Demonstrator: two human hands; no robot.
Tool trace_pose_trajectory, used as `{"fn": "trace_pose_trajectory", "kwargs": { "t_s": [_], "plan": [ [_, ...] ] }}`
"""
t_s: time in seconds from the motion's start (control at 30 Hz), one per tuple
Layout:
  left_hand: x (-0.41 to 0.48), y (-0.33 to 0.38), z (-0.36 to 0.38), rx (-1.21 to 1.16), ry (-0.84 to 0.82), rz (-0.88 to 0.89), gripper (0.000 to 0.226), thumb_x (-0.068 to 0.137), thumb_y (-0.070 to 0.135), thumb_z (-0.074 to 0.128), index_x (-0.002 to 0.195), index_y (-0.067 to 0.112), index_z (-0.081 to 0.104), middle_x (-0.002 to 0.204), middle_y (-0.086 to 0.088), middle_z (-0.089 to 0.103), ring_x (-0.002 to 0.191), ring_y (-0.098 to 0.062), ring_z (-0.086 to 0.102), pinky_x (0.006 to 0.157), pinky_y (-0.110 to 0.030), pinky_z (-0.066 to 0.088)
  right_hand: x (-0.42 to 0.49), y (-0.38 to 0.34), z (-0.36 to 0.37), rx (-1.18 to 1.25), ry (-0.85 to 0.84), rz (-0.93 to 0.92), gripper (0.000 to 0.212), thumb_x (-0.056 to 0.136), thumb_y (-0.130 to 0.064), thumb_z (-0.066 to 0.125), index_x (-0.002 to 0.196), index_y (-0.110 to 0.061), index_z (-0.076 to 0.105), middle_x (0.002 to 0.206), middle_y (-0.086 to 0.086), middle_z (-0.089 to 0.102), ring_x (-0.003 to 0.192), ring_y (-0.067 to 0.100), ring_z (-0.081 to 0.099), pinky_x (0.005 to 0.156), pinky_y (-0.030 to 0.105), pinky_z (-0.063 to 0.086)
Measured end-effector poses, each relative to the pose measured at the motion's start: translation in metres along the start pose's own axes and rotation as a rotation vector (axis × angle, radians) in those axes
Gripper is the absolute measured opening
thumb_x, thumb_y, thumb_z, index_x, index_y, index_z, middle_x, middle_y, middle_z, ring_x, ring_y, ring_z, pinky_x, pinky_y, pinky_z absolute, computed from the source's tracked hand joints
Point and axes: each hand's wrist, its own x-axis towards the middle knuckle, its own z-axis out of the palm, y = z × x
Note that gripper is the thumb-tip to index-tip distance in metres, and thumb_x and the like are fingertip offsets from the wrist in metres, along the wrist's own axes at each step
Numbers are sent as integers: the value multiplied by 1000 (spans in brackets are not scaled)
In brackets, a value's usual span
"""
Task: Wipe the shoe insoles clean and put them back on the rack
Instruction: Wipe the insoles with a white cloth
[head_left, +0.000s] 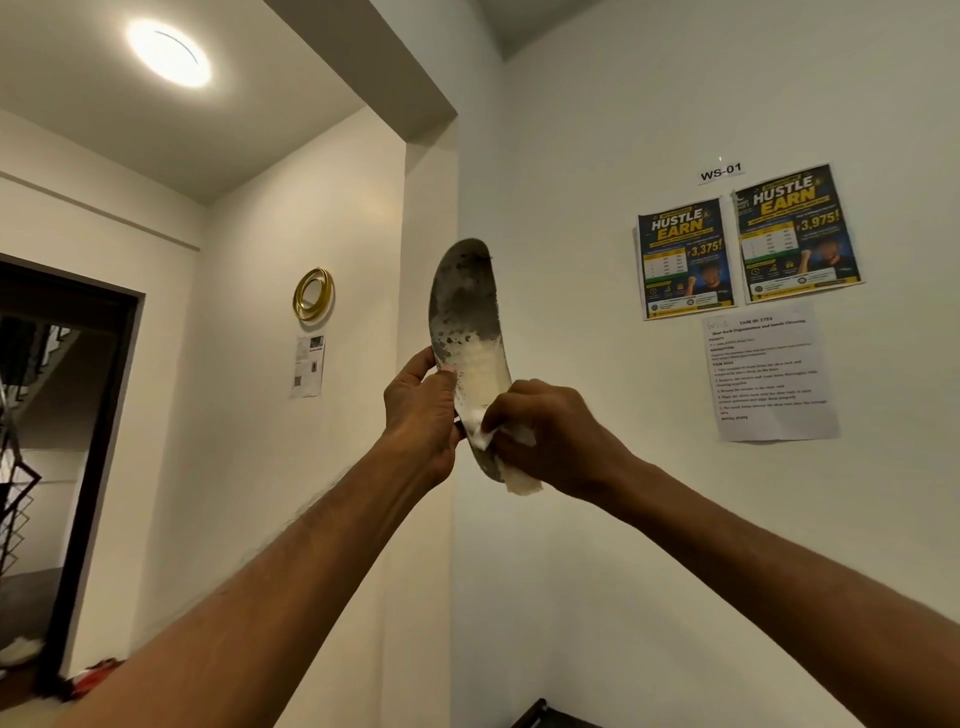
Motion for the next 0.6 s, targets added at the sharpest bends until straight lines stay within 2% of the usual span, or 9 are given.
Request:
{"fn": "trace_pose_trajectory", "kwargs": {
  "t_s": [0.07, 0.13, 0.2, 0.3, 0.43, 0.53, 0.6],
  "plan": [
    [0, 0, 2, 7, -8, 2, 31, 102, 5, 56, 123, 28, 61, 111, -3, 66, 91, -26, 67, 73, -44, 61, -2, 1, -3, -1, 14, 24, 14, 81, -14, 80, 93, -13, 74, 97, 8, 69, 83, 24, 65, 67, 14, 44],
    [0, 1, 3, 40, -7, 27, 32, 103, 7, 55, 127, 27, 61, 108, -1, 66, 96, -27, 65, 73, -43, 60, -8, -2, 1, 3, -96, -34, 15, 82, -15, 79, 96, -13, 74, 104, 7, 69, 92, 25, 64, 73, 22, 50],
    [0, 1, 2, 50, 0, 32, 33, 104, 8, 54, 130, 27, 61, 116, -4, 65, 105, -32, 63, 78, -47, 59, -11, -3, 2, 7, -130, -37, 16, 84, -18, 78, 98, -14, 73, 109, 7, 68, 98, 26, 63, 77, 28, 54],
    [0, 2, 2, 46, 10, 31, 29, 103, 8, 55, 121, 30, 60, 121, -6, 63, 108, -32, 62, 77, -47, 59, -9, 2, -3, 2, -23, 42, 18, 82, -17, 80, 97, -12, 74, 108, 10, 69, 97, 30, 66, 73, 18, 49],
    [1, 3, 3, 98, 17, 52, 32, 104, 10, 54, 129, 29, 61, 116, -4, 64, 111, -34, 59, 76, -46, 57, -16, -6, 7, -14, -159, -59, 18, 85, -17, 76, 103, -15, 73, 117, 7, 66, 106, 28, 62, 86, 33, 56],
    [2, 1, 2, 73, 14, 50, 36, 104, 10, 54, 136, 26, 58, 124, -6, 63, 111, -34, 61, 78, -48, 57, -14, -2, 2, 12, -35, 49, 17, 83, -20, 79, 98, -14, 74, 112, 8, 69, 100, 29, 65, 76, 22, 52],
    [1, 2, 4, 91, 17, 57, 35, 104, 10, 54, 135, 27, 59, 124, -6, 63, 111, -34, 60, 75, -46, 58, -16, -3, 3, 10, -47, 44, 16, 83, -18, 78, 98, -14, 74, 111, 9, 69, 99, 29, 65, 77, 24, 53]
  ]
}}
